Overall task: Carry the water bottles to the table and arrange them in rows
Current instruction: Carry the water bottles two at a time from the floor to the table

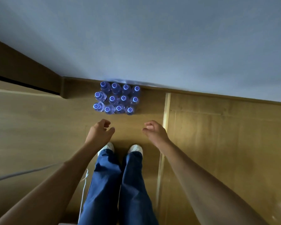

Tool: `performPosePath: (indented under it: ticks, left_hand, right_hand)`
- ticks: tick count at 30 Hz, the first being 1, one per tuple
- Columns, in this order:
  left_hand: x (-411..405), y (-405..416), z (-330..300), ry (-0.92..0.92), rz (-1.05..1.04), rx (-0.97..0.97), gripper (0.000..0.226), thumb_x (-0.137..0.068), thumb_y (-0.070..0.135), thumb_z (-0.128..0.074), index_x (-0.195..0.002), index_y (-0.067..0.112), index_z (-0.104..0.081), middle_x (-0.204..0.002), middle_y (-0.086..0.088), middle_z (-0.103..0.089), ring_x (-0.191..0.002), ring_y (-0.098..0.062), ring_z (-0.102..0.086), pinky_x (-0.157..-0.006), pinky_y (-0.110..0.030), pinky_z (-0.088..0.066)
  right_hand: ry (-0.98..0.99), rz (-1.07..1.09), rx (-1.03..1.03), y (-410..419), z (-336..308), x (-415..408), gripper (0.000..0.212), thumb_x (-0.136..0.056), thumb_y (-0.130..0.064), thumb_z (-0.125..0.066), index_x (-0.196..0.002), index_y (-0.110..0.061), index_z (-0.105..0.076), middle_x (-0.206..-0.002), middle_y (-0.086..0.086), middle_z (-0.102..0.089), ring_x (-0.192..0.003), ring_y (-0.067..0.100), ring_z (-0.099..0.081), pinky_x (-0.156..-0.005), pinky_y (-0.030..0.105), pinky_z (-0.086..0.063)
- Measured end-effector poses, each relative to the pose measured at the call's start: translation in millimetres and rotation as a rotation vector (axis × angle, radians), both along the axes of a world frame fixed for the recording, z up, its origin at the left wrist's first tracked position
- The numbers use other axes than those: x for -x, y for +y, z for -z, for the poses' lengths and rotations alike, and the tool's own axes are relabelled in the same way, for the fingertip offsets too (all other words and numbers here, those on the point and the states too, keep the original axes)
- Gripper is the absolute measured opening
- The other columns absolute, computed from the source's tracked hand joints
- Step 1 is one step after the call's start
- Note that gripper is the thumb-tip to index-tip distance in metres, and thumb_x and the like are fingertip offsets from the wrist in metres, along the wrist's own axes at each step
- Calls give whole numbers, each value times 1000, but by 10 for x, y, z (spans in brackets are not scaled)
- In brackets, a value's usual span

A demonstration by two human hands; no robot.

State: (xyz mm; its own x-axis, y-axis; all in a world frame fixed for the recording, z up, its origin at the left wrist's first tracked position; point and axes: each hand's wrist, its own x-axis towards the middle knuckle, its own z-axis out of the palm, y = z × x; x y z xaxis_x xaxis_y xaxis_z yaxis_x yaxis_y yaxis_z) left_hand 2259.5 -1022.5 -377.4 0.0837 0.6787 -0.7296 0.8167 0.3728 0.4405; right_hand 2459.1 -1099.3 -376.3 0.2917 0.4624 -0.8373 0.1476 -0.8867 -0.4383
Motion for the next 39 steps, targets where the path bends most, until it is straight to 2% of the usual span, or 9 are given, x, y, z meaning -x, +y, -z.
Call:
performPosePath:
  ticks: [7, 13, 15, 20, 24, 27, 30, 35, 39]
  left_hand:
    - [62, 78, 1246, -5, 53, -43, 36, -90, 22, -66, -124, 8, -59, -124, -11, -62, -114, -25, -57, -85, -24, -37]
    - [-30, 208, 2344, -65, 109, -234, 43, -86, 16, -70, -126, 5, -56, -125, -15, -59, -110, -32, -58, -82, -28, -38]
    - [-80, 247, 2672, -117, 127, -317, 45, -85, 11, -72, -126, 4, -55, -123, -15, -59, -108, -33, -58, -83, -27, -38]
    - [-185, 267, 3356, -180, 157, -432, 60, -80, 4, -75, -133, -1, -48, -126, -20, -54, -114, -35, -53, -88, -19, -31]
    - [-242, 289, 3695, -225, 135, -464, 66, -77, 3, -77, -134, -1, -44, -127, -19, -53, -115, -30, -52, -89, -15, -32]
    - [-225, 283, 3840, -255, 75, -482, 69, -76, 3, -79, -135, 0, -44, -128, -16, -53, -115, -22, -50, -87, -8, -31]
    - [-202, 285, 3932, -265, 56, -514, 73, -72, 0, -81, -136, 3, -46, -129, -12, -56, -115, -17, -50, -89, -4, -32]
    - [-211, 265, 3992, -183, 175, -575, 69, -72, 13, -84, -132, 4, -53, -128, -12, -60, -122, -36, -48, -98, -26, -31]
    - [-211, 268, 3978, -169, 216, -598, 66, -71, 15, -85, -128, 2, -55, -123, -15, -61, -119, -33, -43, -97, -30, -30]
  right_hand:
    - [-43, -90, -52, 250, 1230, 98, 50, -89, -24, -69, -135, -21, -51, -140, 3, -53, -127, 18, -51, -104, 36, -45]
    - [-65, -82, -93, 413, 2399, 135, 63, -87, -23, -74, -143, -20, -44, -146, 6, -48, -134, 21, -46, -102, 29, -41]
    - [-73, -57, -118, 451, 2762, 154, 70, -86, -21, -76, -146, -19, -41, -149, 6, -45, -136, 20, -43, -107, 30, -40]
    - [-50, -5, -211, 466, 3467, 181, 85, -77, -16, -83, -148, -25, -36, -148, -2, -46, -135, 15, -43, -105, 26, -36]
    - [-50, -9, -325, 496, 3781, 206, 88, -73, -10, -86, -146, -23, -40, -144, -2, -48, -124, 6, -45, -108, 30, -40]
    - [-73, 13, -382, 525, 3935, 259, 82, -70, -8, -87, -140, -21, -47, -139, 3, -52, -127, 17, -51, -107, 43, -45]
    - [-127, 7, -433, 545, 4030, 278, 80, -66, -8, -89, -136, -17, -53, -136, 6, -49, -123, 22, -55, -103, 45, -49]
    - [-196, -5, -509, 522, 4097, 314, 81, -64, -5, -90, -136, -16, -54, -132, 4, -44, -123, 23, -54, -102, 45, -49]
    - [-229, -4, -530, 514, 4122, 305, 77, -63, -9, -92, -131, -17, -57, -122, -5, -45, -118, 24, -57, -96, 46, -53]
